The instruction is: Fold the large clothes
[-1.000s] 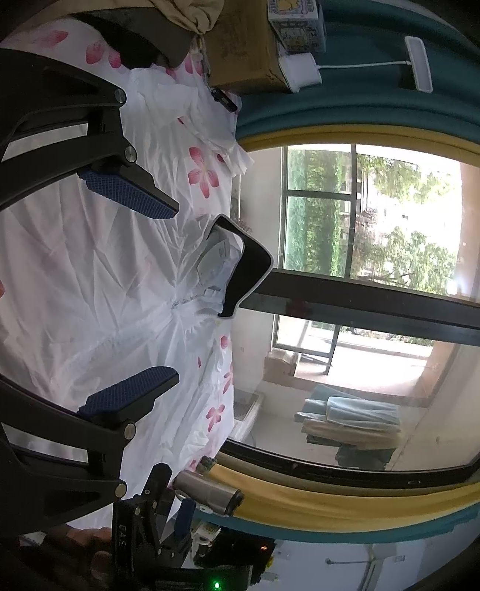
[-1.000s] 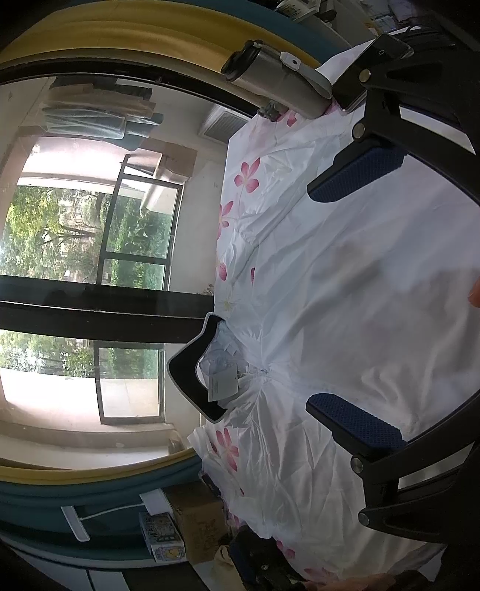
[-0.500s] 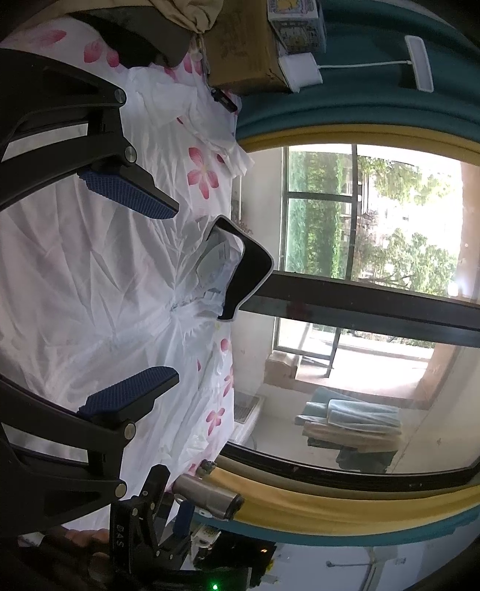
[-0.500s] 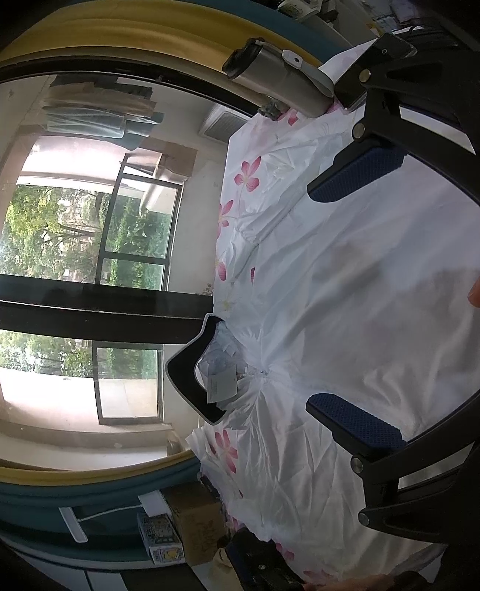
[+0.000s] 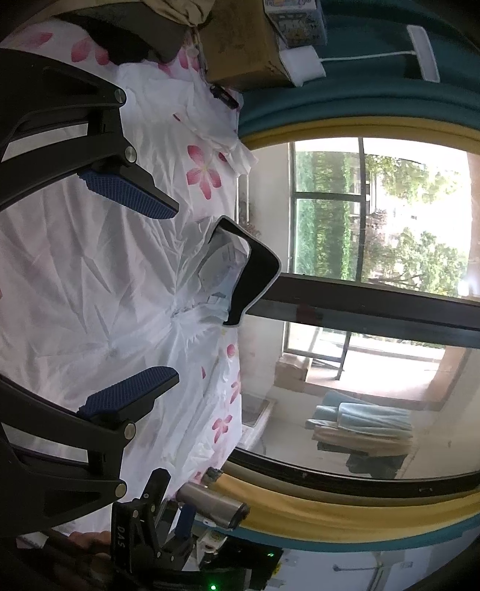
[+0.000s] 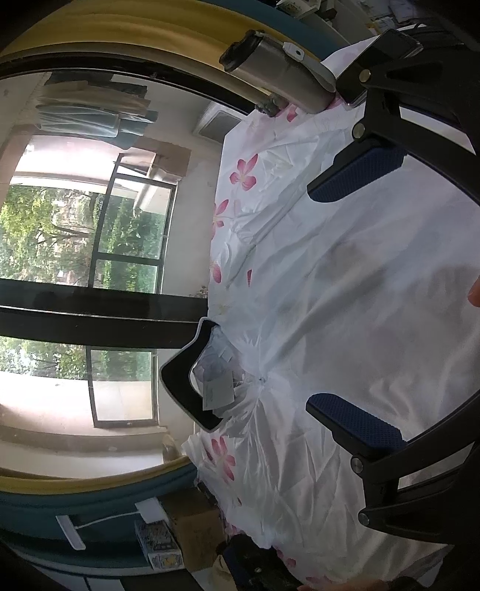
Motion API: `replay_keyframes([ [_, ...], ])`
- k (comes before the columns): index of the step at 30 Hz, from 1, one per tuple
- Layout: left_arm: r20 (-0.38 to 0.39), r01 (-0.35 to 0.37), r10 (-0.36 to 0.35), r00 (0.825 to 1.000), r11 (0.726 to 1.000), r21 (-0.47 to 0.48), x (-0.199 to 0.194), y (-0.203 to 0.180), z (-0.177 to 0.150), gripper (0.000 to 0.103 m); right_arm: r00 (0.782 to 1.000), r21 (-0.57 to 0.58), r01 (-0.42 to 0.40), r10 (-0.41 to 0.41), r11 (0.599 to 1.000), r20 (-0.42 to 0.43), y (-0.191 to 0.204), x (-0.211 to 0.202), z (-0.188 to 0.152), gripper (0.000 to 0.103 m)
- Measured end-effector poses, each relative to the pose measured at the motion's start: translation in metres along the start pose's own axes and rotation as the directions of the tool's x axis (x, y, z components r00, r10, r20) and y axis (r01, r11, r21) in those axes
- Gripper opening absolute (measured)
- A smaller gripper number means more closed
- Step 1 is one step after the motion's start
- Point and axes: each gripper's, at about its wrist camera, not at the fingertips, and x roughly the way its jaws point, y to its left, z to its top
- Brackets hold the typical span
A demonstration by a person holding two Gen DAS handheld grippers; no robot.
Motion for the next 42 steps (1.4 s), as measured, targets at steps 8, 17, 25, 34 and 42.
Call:
replay_keyframes([
  [8, -0.063, 0.013, -0.014, 0.998, 1.0, -0.019, 0.047, 0.015, 0.014, 0.085, 0.998, -0.031, 0.013, -0.015, 0.999, -0.055, -0.025, 0.046, 0.014, 0.102],
  [17, -0.182, -0.005, -0.004, 0.983, 0.999, -0.049, 0.117, 0.036, 0.01, 0.085, 0.988, -0.061, -0.014, 0.004, 0.998, -0.155, -0.071, 0.13, 0.04, 0.091],
  [25, -0.253, -0.057, 0.03, 0.967, 0.993, -0.102, 0.158, 0.065, -0.003, 0.085, 0.969, -0.129, -0.061, 0.028, 0.99, -0.246, -0.077, 0.219, 0.063, 0.071],
  [34, -0.304, -0.081, 0.039, 0.952, 0.988, -0.129, 0.173, 0.079, -0.015, 0.076, 0.951, -0.092, -0.083, 0.051, 0.992, -0.306, -0.083, 0.264, 0.066, 0.046],
  [42, -0.279, -0.069, 0.03, 0.96, 0.989, -0.133, 0.157, 0.076, -0.005, 0.063, 0.971, -0.051, -0.089, 0.076, 0.995, -0.226, -0.093, 0.225, 0.079, 0.007],
])
